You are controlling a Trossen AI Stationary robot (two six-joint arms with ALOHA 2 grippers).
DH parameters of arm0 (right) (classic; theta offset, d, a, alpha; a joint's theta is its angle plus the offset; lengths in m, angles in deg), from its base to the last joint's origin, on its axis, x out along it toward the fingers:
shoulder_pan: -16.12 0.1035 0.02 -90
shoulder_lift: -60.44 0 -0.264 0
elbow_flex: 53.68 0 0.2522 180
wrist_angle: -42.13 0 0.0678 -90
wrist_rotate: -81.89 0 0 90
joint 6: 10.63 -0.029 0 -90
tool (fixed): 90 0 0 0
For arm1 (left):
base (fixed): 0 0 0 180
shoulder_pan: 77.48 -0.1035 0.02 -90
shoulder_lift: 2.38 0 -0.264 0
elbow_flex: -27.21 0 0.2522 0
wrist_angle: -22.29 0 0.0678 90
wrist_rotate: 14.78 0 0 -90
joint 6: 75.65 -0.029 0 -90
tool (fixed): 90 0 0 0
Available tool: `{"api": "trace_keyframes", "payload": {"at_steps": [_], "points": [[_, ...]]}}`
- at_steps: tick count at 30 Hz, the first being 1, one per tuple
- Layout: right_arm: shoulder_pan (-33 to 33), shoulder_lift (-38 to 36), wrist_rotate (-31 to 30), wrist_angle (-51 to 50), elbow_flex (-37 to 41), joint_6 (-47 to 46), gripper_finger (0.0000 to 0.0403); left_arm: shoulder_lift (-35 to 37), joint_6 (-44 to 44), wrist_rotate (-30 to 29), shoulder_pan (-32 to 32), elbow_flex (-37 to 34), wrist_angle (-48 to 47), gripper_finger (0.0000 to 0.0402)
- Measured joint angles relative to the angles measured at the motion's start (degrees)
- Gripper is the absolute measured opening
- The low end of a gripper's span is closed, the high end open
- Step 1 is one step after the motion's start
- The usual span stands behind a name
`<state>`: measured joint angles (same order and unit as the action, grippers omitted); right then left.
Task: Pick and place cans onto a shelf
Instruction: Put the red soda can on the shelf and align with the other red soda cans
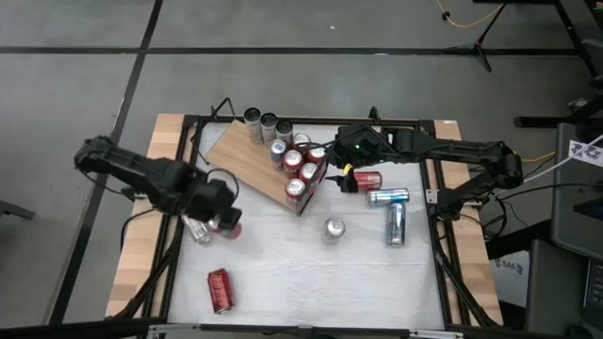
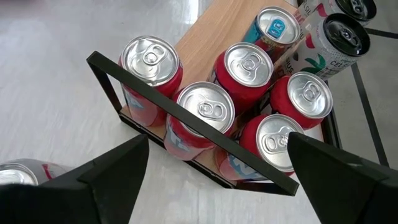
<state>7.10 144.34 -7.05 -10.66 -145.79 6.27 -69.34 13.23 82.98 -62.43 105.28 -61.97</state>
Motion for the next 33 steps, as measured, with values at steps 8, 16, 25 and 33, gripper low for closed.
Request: {"api": "trace_keyframes", "payload": {"at_steps": [8,16,25,33], "points": [[0.01,0.0,0.0,0.0,0.0,0.0,0.0372,-7.21,-20.53,0.36,-12.95,0.0,-1.38,0.0285],[0.0,0.0,0.0,-0.01,0.0,0.0,0.0372,-16.89,-30.77,2.05,-17.31,0.0,-0.14,0.0285],[0.0,0.0,0.0,-0.02,0.0,-0.02,0.0372,-21.97,-29.07,2.73,-17.66,0.0,2.4,0.029],[0.01,0.0,0.0,-0.04,0.0,-0.02,0.0372,-21.96,-27.2,2.14,-17.51,0.0,2.66,0.0328]]}}
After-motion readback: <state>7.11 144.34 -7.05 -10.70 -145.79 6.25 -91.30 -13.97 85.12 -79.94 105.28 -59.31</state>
